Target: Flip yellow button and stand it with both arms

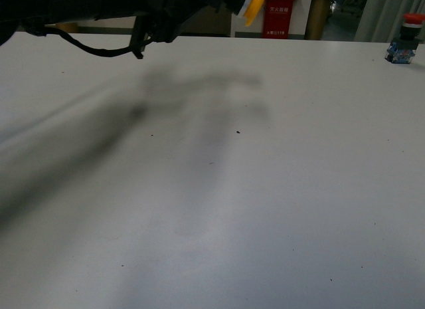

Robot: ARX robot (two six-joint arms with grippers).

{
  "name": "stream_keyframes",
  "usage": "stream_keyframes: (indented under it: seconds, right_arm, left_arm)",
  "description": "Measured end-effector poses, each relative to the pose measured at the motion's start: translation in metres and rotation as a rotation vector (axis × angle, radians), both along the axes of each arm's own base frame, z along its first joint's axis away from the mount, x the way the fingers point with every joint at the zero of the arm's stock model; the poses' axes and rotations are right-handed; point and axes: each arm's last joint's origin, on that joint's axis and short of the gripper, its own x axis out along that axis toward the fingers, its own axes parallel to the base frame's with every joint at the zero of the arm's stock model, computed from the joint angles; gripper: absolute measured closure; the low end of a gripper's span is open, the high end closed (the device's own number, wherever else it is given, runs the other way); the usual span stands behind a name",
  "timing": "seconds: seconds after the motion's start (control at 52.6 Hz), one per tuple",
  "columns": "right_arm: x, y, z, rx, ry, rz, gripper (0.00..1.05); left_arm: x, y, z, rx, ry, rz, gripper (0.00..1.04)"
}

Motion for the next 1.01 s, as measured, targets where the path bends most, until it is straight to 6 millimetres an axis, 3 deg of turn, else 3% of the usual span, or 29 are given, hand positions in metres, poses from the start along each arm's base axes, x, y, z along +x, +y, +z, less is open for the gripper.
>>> stream_keyframes:
  seconds: [0.551, 0.742, 1.008]
  right_arm:
    - [0.000, 0.000, 0.000, 0.000, 0.000, 0.000, 0.07]
    - [0.000, 0.000, 0.000, 0.000, 0.000, 0.000, 0.07]
    - [0.000, 0.000, 0.000, 0.000, 0.000, 0.000, 0.07]
  left_arm:
    - [0.015, -0.040, -0.016, -0.123, 0.038, -0.215, 0.69]
    - [0.022, -0.056, -0.013, -0.161, 0.030, -0.298, 0.69]
    - [0.030, -0.062, -0.019, -0.171, 0.047, -0.323, 0.69]
